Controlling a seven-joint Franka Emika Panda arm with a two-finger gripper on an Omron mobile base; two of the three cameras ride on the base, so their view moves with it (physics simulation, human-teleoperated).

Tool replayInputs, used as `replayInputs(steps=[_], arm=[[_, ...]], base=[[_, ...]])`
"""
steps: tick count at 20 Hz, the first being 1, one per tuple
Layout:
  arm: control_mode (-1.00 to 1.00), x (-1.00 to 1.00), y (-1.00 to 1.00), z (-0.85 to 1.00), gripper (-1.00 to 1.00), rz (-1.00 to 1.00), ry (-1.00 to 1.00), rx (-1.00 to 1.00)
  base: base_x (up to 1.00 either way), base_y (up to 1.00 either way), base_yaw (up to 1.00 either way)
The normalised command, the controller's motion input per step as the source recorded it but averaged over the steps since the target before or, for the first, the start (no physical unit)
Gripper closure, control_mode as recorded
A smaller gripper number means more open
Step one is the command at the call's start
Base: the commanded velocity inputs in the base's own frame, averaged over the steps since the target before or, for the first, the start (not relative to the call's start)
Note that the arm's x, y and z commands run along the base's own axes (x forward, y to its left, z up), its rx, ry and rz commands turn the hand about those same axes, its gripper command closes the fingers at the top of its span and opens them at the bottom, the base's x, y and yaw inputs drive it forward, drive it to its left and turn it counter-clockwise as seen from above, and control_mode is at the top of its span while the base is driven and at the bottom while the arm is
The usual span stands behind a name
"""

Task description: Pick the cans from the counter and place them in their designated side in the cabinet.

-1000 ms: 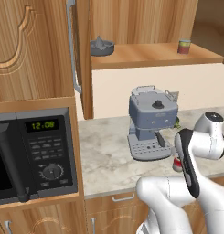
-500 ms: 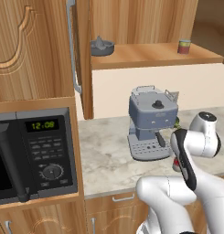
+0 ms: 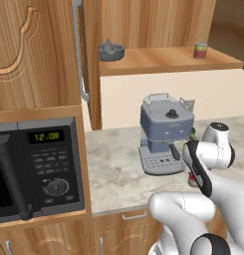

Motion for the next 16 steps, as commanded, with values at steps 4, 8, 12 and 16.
replayInputs(steps=[4,8,12,16], arm=[[-1.00,0.09,-0.06,-0.19,-1.00,0.00,0.00,0.00],[-1.00,0.09,-0.04,-0.20,-1.00,0.00,0.00,0.00],[-1.00,0.08,-0.01,-0.22,-1.00,0.00,0.01,0.00],[-1.00,0.06,0.00,-0.21,-1.00,0.00,0.02,0.00]], base=[[0.00,0.00,0.00],[0.00,0.00,0.00],[0.00,0.00,0.00],[0.00,0.00,0.00]])
